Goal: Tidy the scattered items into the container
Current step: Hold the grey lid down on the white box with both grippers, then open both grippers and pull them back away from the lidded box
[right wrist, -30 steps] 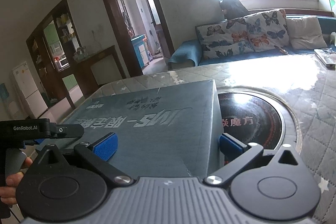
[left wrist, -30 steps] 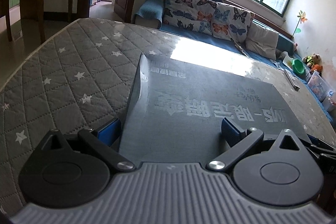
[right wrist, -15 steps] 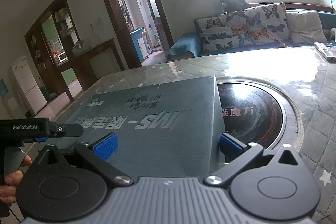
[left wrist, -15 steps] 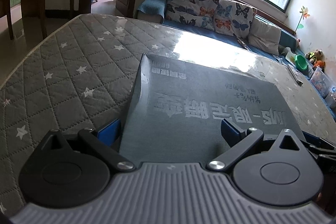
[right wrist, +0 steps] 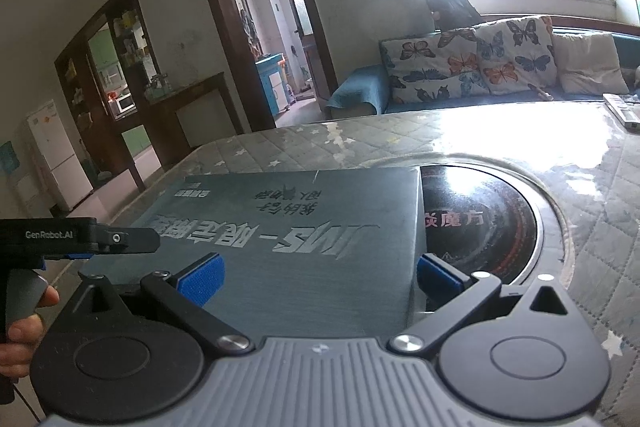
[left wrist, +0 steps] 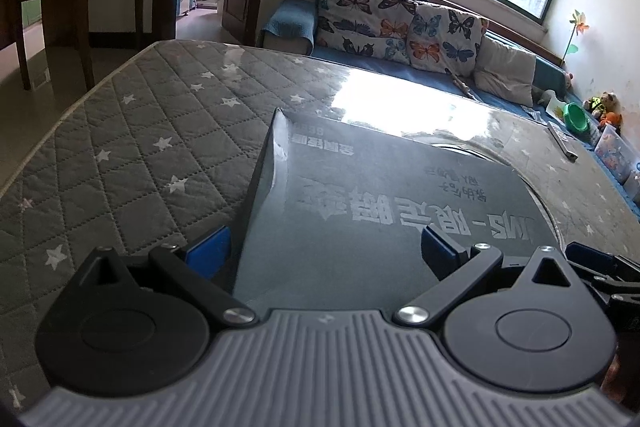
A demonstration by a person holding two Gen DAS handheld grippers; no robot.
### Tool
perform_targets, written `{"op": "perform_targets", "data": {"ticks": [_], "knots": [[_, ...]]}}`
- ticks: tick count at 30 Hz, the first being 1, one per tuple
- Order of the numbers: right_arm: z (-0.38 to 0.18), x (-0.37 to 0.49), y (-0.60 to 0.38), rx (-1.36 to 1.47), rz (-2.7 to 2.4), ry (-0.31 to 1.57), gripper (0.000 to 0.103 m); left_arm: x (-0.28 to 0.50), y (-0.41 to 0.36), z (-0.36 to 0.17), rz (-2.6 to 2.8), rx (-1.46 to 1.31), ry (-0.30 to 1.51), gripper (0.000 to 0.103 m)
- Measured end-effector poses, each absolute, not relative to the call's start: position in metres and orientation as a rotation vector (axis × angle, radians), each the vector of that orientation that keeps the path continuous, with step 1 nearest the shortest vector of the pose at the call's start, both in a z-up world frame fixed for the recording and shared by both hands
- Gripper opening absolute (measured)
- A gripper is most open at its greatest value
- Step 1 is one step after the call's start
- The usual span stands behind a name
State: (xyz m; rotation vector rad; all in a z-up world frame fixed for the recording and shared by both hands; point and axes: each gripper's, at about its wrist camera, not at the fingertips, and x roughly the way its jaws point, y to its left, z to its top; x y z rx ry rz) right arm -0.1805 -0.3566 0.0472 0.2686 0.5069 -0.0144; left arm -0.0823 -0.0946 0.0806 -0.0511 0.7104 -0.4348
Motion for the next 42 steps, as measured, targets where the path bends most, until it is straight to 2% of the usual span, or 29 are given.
{"op": "perform_targets", "data": {"ticks": [26, 42], "knots": [[0.043, -0.213, -0.356, 0.186, -0.08, 0.552, 0.103, -0.134, -0.071, 0.082, -0.386, -0.015, 0.68, 0.1], [0.031, -0.253, -0.439, 0.245, -0.283, 0.57, 0.103, -0.113, 0.016, 0.048, -0.048, -0.048, 0.707, 0.1]]}}
